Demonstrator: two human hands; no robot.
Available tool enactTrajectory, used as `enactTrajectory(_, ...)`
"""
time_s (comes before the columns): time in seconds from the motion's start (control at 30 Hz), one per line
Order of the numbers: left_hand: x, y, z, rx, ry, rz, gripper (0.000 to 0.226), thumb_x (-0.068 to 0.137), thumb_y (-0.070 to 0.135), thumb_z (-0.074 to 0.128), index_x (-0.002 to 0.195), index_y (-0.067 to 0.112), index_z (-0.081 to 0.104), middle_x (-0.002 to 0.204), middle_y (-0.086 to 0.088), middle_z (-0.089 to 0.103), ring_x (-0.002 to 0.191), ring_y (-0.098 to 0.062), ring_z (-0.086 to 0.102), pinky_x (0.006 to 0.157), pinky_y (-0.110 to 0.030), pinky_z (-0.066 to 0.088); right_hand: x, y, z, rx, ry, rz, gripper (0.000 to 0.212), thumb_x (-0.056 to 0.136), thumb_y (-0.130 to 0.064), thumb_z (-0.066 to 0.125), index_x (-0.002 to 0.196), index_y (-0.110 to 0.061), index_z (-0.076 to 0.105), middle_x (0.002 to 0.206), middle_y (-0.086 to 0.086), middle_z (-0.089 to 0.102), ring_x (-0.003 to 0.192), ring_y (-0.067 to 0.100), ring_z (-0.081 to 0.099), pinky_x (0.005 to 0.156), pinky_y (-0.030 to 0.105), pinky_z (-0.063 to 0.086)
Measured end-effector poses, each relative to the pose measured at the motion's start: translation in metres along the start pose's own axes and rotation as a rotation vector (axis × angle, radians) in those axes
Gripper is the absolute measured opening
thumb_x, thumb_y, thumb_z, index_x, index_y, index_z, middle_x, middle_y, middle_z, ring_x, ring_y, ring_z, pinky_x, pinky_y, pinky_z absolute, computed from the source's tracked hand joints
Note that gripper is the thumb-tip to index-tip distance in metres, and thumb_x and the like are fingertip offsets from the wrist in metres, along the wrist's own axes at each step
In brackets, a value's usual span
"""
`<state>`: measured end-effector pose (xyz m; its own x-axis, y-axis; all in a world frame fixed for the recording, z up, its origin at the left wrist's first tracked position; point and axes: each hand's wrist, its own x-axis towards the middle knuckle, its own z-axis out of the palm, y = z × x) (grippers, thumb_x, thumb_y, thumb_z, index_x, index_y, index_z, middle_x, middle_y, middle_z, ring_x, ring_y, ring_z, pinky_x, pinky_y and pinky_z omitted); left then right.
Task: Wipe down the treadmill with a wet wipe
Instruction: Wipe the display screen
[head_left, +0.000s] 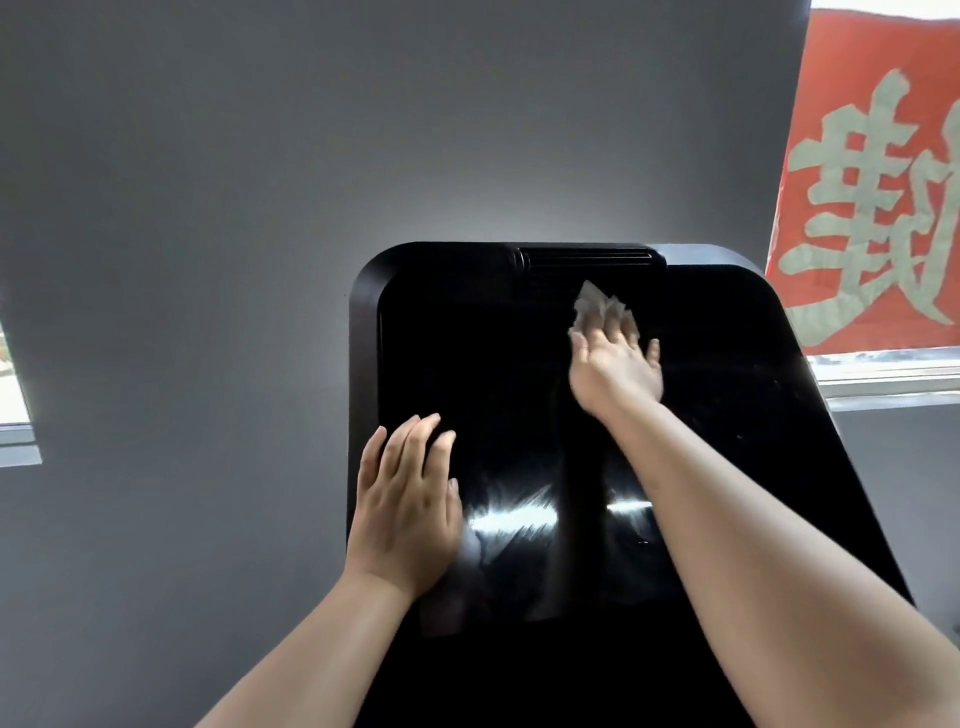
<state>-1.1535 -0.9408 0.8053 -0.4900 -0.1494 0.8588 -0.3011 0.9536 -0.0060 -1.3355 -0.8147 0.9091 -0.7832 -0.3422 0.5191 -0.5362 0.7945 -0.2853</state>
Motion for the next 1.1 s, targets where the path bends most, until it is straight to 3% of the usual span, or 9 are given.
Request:
enactTrajectory(0.17,-0.002,0.001,-0.001,0.009,0.003,0.005,0.047,0.079,0.023,0.037,0.114,0.003,0.061,0.124,-0.013,0.057,0.121,-0.025,0.043,0.107,-0.044,0.024,-0.037,-0.032,0.011,-0.090,0.036,-0.530,0.052,0.102,-0.038,0.019,0.152,-0.026,0.008,0.160,-0.006,0.004,0.146,0.013,0.000,0.117,0.040,-0.004)
enactTrajectory(0.33,-0.001,0.000,0.001,0.032,-0.004,0.006,0.046,0.079,0.024,0.037,0.114,0.004,0.060,0.123,-0.012,0.057,0.121,-0.025,0.044,0.106,-0.045,0.025,0.004,-0.013,-0.005,-0.090,-0.020,-0.054,0.055,0.102,-0.040,0.013,0.152,-0.020,0.002,0.160,0.001,-0.006,0.146,0.018,-0.006,0.118,0.043,-0.005)
enactTrajectory(0.43,-0.001,0.001,0.000,0.048,-0.017,0.004,0.047,0.078,0.023,0.038,0.113,0.003,0.063,0.123,-0.013,0.058,0.121,-0.025,0.044,0.105,-0.047,0.027,-0.019,-0.067,0.012,-0.095,0.027,-0.235,0.060,0.101,-0.040,0.019,0.152,-0.014,-0.001,0.159,0.008,-0.007,0.146,0.028,-0.009,0.117,0.040,-0.004)
enactTrajectory(0.53,-0.001,0.003,-0.001,0.053,-0.032,-0.014,0.048,0.079,0.024,0.037,0.114,0.004,0.064,0.123,-0.012,0.059,0.121,-0.024,0.043,0.107,-0.046,0.026,-0.040,-0.091,0.018,-0.073,-0.012,-0.562,0.055,0.102,-0.037,0.019,0.152,-0.022,0.002,0.159,0.000,-0.008,0.146,0.020,-0.012,0.116,0.039,-0.007)
enactTrajectory(0.6,-0.002,0.002,-0.001,0.036,-0.021,-0.004,0.047,0.080,0.024,0.038,0.114,0.003,0.063,0.122,-0.013,0.059,0.120,-0.025,0.044,0.107,-0.045,0.025,-0.033,-0.077,0.013,-0.134,0.000,-0.632,0.053,0.102,-0.037,0.018,0.151,-0.029,0.002,0.159,-0.008,-0.007,0.145,0.011,-0.011,0.116,0.042,-0.008)
enactTrajectory(0.77,-0.002,-0.001,-0.001,-0.015,0.005,0.007,0.044,0.082,0.024,0.038,0.115,0.005,0.059,0.123,-0.011,0.058,0.119,-0.024,0.044,0.110,-0.040,0.021,0.002,0.017,-0.003,-0.110,0.034,-0.272,0.051,0.101,-0.039,0.017,0.151,-0.032,0.010,0.159,-0.014,0.003,0.145,0.004,-0.001,0.117,0.046,-0.005)
enactTrajectory(0.9,-0.001,-0.001,-0.001,-0.047,0.029,0.002,0.043,0.082,0.024,0.038,0.116,0.006,0.055,0.124,-0.011,0.056,0.120,-0.024,0.044,0.110,-0.040,0.021,0.006,0.046,-0.004,-0.001,0.001,0.050,0.052,0.102,-0.038,0.012,0.152,-0.025,0.007,0.160,-0.006,-0.003,0.145,0.010,-0.008,0.118,0.044,-0.005)
enactTrajectory(0.97,-0.001,-0.001,0.000,-0.044,0.027,0.008,0.042,0.082,0.024,0.038,0.117,0.006,0.054,0.124,-0.012,0.056,0.120,-0.024,0.043,0.111,-0.040,0.020,-0.016,0.018,0.005,0.032,0.020,-0.069,0.053,0.102,-0.038,0.015,0.152,-0.023,0.010,0.160,-0.004,-0.001,0.146,0.014,-0.007,0.118,0.041,-0.004)
enactTrajectory(1.1,-0.003,-0.001,-0.001,-0.052,0.025,0.014,0.042,0.081,0.023,0.038,0.117,0.007,0.053,0.124,-0.011,0.056,0.121,-0.024,0.043,0.111,-0.039,0.019,-0.087,-0.006,0.028,-0.059,0.011,-0.596,0.065,0.092,-0.044,0.006,0.150,-0.019,0.022,0.158,-0.003,0.014,0.146,0.014,0.012,0.116,0.041,0.003)
